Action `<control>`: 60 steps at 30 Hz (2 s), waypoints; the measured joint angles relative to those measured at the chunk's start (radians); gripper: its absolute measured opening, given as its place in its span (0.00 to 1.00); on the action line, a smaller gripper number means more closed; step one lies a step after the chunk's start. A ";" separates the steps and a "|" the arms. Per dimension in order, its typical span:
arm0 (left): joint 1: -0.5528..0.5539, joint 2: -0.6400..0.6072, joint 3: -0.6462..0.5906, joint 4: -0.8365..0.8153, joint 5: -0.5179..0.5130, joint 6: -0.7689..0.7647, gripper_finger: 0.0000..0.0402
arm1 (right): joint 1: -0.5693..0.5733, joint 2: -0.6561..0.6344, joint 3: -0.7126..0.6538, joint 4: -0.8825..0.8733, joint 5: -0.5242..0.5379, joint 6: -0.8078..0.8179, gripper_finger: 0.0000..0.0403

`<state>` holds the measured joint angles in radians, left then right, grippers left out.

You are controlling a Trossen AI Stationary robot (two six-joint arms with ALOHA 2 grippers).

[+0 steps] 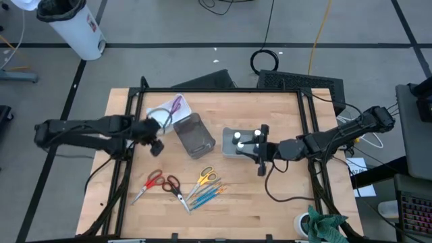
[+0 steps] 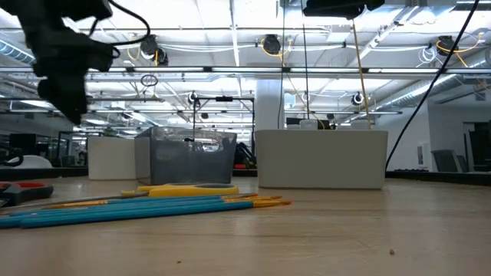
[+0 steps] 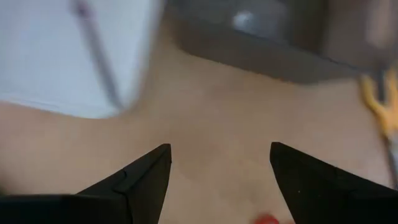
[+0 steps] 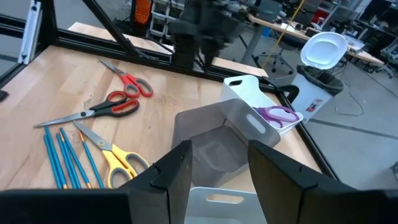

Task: Pick & Place Paint Supplies
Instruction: Put the red scissors into the white bin

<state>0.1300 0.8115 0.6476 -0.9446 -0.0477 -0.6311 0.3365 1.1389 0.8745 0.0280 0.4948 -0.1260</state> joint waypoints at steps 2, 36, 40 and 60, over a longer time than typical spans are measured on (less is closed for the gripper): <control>-0.115 0.023 0.000 -0.004 0.011 -0.034 0.70 | -0.001 0.000 0.000 -0.003 0.001 0.013 0.36; -0.566 0.649 0.003 0.049 0.069 -0.422 0.69 | 0.112 0.000 0.000 0.066 0.001 0.050 0.36; -0.554 0.652 0.005 0.046 0.084 -0.438 0.55 | 0.112 0.000 0.000 0.065 0.000 0.053 0.36; -0.505 0.616 0.000 0.074 0.104 -0.394 0.03 | 0.130 0.000 0.000 0.066 -0.002 0.054 0.36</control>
<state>-0.3750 1.4279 0.6472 -0.8702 0.0567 -1.0249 0.4668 1.1393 0.8745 0.0937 0.4931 -0.0723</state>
